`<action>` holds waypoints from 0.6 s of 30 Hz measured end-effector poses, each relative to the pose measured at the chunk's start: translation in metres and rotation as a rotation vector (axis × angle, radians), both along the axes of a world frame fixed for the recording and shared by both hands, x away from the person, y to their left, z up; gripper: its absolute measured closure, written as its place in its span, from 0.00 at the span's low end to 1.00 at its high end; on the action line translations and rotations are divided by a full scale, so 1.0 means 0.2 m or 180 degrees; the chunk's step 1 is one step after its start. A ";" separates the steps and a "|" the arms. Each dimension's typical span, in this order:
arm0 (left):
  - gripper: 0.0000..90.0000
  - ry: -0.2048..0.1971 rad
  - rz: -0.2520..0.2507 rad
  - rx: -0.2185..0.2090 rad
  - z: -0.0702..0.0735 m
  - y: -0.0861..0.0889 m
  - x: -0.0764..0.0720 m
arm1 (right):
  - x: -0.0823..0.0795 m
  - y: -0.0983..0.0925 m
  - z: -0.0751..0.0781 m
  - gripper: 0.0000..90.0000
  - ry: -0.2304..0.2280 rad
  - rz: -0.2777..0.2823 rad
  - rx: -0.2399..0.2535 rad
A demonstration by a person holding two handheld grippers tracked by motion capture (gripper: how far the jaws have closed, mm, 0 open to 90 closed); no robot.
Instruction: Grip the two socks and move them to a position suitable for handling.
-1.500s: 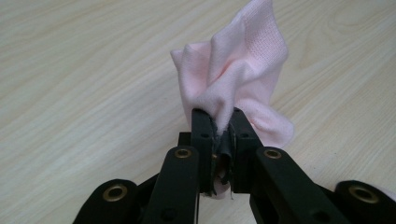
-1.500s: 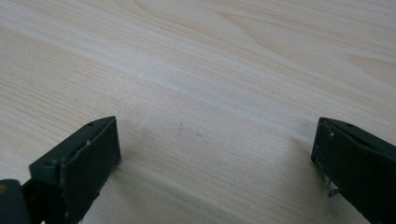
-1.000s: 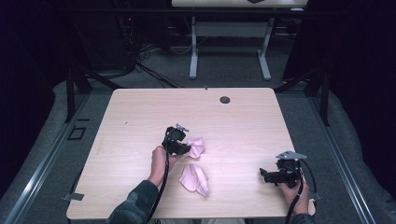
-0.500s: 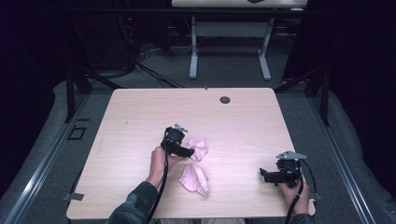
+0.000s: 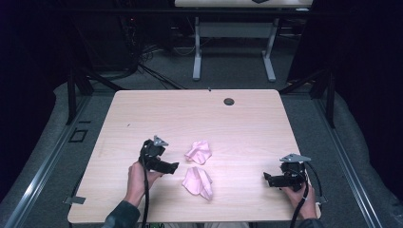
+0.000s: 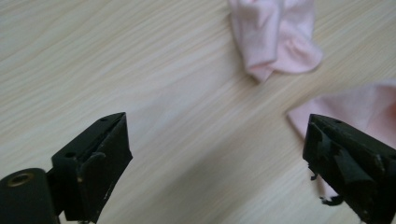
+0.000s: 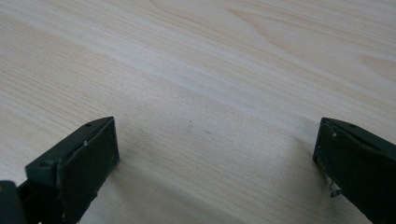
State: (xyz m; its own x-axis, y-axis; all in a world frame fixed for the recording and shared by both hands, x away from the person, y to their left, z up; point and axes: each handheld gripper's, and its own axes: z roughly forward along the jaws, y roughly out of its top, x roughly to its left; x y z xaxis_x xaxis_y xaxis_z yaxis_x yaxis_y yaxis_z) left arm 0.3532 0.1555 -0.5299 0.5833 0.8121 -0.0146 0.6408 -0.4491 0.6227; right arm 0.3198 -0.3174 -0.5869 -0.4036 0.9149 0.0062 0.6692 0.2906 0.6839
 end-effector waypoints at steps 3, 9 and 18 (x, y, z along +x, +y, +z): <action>0.02 -0.0042 0.0088 0.0027 -0.01 0.07 -0.06 | 0.00 0.00 0.00 0.00 -0.0017 -0.0028 0.0023; 0.00 -0.0058 0.0243 0.0036 -0.09 0.19 -0.16 | 0.02 0.02 0.01 0.00 0.0081 -0.0111 -0.0045; 0.00 -0.0126 0.0425 -0.0120 -0.10 0.32 -0.25 | 0.00 0.05 0.05 0.03 0.0215 -0.0079 -0.0076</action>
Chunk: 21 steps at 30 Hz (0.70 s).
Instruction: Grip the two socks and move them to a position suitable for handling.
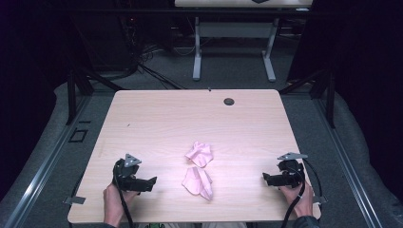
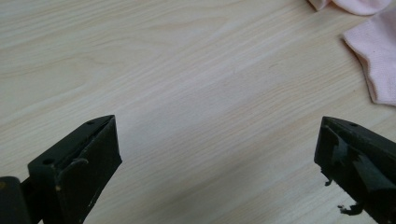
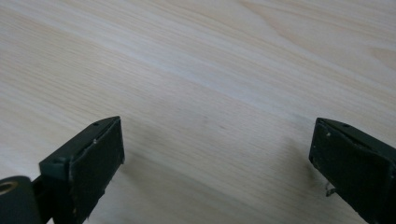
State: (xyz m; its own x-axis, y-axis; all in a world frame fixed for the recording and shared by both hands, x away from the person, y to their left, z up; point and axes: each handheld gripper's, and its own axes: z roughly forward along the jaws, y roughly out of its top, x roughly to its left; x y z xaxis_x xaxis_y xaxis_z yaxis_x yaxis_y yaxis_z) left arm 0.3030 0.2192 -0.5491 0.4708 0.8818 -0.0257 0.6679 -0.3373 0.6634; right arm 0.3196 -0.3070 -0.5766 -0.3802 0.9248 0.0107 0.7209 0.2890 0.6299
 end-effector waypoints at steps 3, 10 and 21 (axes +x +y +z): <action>0.00 -0.0004 0.0047 -0.0038 -0.01 0.03 -0.02 | -0.03 0.04 0.06 0.03 -0.0014 0.0064 0.0091; 0.00 0.0016 0.0101 -0.0032 -0.02 0.07 -0.03 | -0.09 0.18 0.19 0.02 -0.0061 0.0302 0.0255; 0.00 0.0055 0.0180 -0.0023 -0.05 0.13 -0.02 | -0.19 0.49 0.36 0.01 -0.0149 0.0772 0.0220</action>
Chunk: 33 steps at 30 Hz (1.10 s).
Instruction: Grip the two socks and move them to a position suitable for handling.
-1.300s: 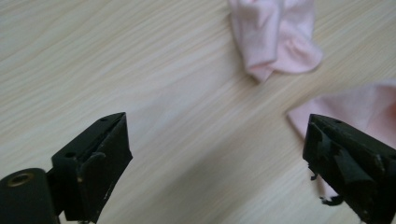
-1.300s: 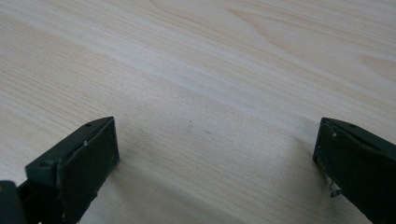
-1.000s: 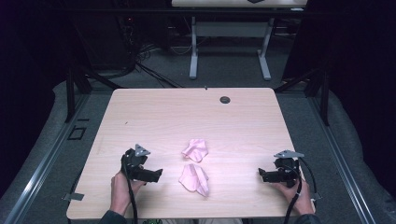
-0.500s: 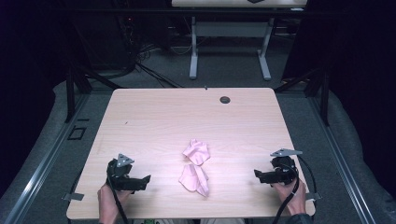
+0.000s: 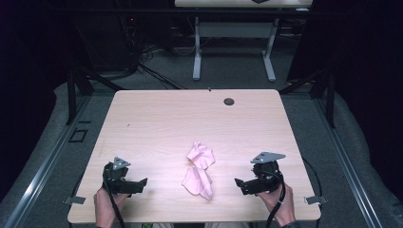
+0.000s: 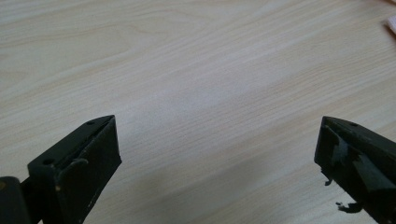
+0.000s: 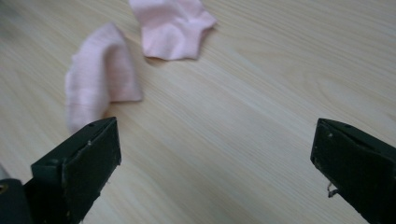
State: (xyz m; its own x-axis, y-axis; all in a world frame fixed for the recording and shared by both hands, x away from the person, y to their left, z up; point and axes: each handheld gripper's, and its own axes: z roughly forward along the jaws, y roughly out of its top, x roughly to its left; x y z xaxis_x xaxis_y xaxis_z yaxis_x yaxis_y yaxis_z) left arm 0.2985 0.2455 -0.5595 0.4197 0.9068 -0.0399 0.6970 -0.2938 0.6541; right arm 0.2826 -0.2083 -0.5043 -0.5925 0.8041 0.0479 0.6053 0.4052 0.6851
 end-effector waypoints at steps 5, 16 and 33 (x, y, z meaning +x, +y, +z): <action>0.00 0.0023 0.0034 -0.0035 -0.02 0.01 -0.01 | -0.04 0.14 0.06 0.03 -0.0053 0.0238 0.0018; 0.00 0.0057 0.0032 -0.0036 -0.05 0.00 0.00 | -0.04 0.41 0.06 0.10 -0.0009 0.0653 0.0018; 0.00 0.0051 0.0037 -0.0052 -0.05 0.02 -0.01 | -0.02 0.74 0.00 0.27 0.0072 0.1159 -0.0165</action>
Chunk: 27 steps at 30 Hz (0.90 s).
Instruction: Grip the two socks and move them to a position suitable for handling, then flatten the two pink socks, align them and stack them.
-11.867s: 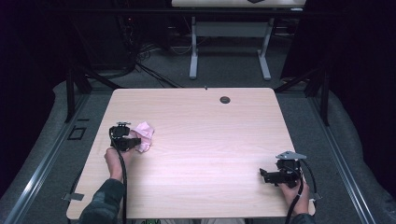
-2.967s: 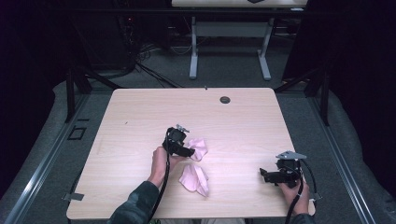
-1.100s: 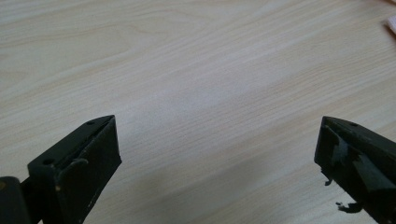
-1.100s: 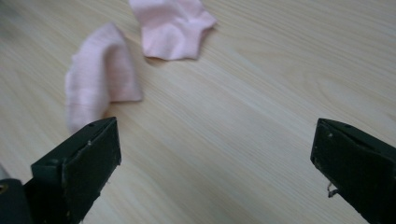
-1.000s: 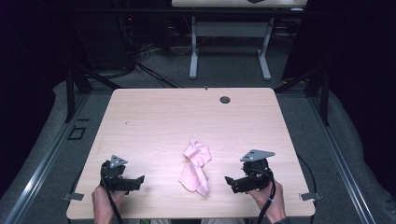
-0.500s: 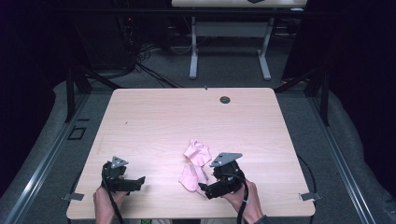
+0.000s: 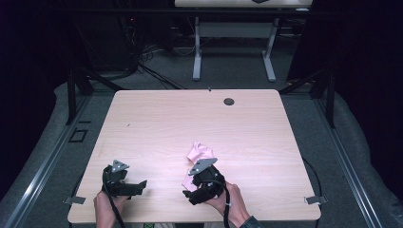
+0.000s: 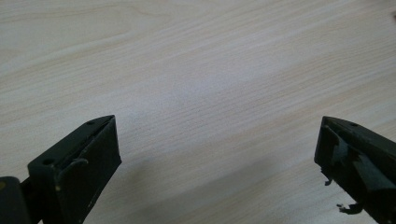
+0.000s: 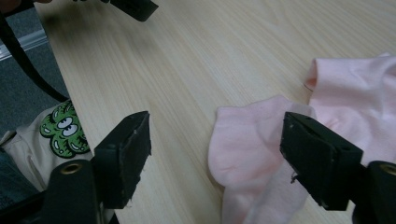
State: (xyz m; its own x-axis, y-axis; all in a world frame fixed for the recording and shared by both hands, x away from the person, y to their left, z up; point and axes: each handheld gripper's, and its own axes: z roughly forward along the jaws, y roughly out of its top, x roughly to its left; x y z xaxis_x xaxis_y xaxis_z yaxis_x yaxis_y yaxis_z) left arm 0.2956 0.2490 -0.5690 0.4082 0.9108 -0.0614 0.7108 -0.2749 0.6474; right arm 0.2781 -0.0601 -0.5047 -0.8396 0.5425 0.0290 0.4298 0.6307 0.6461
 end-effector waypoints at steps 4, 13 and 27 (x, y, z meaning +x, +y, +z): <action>0.00 0.0005 -0.0001 0.0000 0.00 0.00 0.00 | 0.03 0.05 -0.05 0.33 0.0058 0.0040 -0.0069; 0.00 0.0001 0.0002 -0.0011 -0.01 0.00 0.00 | 0.11 0.14 -0.22 0.57 0.0203 -0.0051 -0.0415; 0.00 -0.0047 0.0012 -0.0082 -0.01 0.00 -0.02 | 0.14 0.11 -0.29 0.96 0.0218 -0.0223 -0.0392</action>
